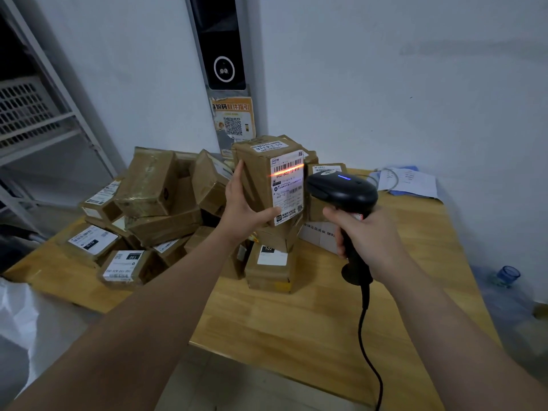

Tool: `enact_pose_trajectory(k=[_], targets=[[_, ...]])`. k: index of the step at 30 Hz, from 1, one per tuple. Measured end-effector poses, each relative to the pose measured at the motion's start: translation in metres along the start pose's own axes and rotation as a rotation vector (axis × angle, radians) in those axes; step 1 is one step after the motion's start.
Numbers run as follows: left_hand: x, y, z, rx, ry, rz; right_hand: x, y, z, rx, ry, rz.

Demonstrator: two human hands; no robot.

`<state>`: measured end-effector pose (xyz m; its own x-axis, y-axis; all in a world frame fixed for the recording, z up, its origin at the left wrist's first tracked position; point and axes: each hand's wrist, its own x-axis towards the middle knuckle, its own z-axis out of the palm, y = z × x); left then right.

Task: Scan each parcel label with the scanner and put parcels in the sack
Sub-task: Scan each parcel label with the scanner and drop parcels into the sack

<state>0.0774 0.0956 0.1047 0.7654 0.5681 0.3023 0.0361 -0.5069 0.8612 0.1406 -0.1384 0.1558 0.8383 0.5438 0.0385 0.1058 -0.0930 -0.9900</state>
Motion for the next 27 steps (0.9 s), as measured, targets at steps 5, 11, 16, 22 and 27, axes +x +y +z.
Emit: enact_pose_trajectory(k=[5, 11, 16, 22, 27], targets=[[-0.014, 0.005, -0.010, -0.109, -0.016, -0.028, 0.002, 0.003, 0.015, 0.115, -0.077, -0.011], [-0.063, -0.002, -0.061, -0.291, 0.119, -0.154, -0.004, 0.000, 0.095, 0.280, -0.287, -0.060], [-0.106, -0.055, -0.156, -0.362, 0.344, -0.248, -0.011, -0.006, 0.216, 0.369, -0.495, -0.002], [-0.177, -0.158, -0.309, -0.299, 0.631, -0.424, -0.032, 0.014, 0.403, 0.249, -0.594, 0.159], [-0.255, -0.233, -0.418, -0.147, 0.742, -0.707, -0.053, 0.049, 0.534, 0.050, -0.674, 0.276]])
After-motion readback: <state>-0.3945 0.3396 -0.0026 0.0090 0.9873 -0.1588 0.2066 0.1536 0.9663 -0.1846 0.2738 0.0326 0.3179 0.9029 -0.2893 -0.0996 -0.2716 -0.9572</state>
